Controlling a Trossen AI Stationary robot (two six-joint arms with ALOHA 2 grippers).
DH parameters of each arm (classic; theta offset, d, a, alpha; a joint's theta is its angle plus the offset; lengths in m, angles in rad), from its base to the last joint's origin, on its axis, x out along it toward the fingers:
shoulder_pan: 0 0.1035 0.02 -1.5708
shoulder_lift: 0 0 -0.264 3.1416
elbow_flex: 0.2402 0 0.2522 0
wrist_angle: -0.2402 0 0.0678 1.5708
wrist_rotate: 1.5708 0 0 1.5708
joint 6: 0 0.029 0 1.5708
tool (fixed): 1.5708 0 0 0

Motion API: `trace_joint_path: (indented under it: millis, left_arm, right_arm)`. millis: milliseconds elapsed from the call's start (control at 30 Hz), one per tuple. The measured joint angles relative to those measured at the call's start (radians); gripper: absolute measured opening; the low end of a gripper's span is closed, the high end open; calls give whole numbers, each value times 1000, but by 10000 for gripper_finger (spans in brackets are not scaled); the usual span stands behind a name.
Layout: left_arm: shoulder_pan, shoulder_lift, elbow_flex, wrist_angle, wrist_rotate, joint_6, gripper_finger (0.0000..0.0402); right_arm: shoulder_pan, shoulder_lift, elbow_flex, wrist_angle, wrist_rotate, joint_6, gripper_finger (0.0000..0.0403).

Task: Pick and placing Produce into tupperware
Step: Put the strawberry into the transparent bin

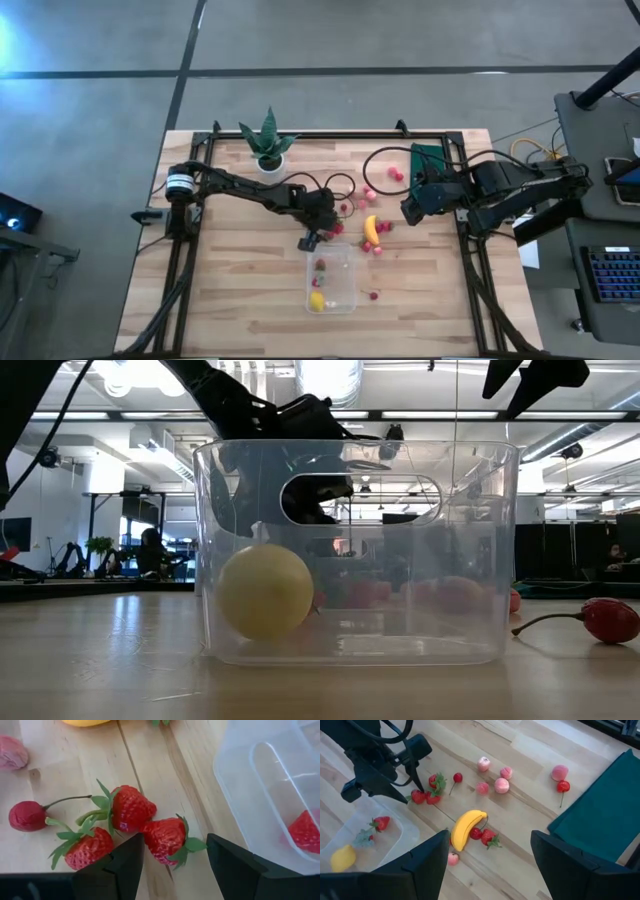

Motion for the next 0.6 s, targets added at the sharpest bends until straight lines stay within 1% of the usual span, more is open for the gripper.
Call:
trace_joint_path:
  millis: [67, 167, 200, 400, 467, 600]
  left_arm:
    - [1, 0, -2, -7, -16, 0, 200]
    - [5, 0, -5, -47, -94, 1, 200]
    - [9, 0, -6, -66, -103, 0, 200]
    - [29, -3, -8, -134, -113, -17, 200]
    - [32, -10, -7, -147, -116, -44, 200]
    - [33, -32, -5, -152, -135, -52, 200]
  right_arm:
    - [0, 0, 0, 0, 0, 0, 272]
    - [0, 0, 0, -1, 0, 0, 272]
    - [0, 0, 0, -1, 0, 0, 272]
    - [0, 0, 0, -2, 0, 0, 272]
    - [0, 0, 0, -2, 0, 0, 272]
    - [0, 0, 0, -2, 0, 0, 272]
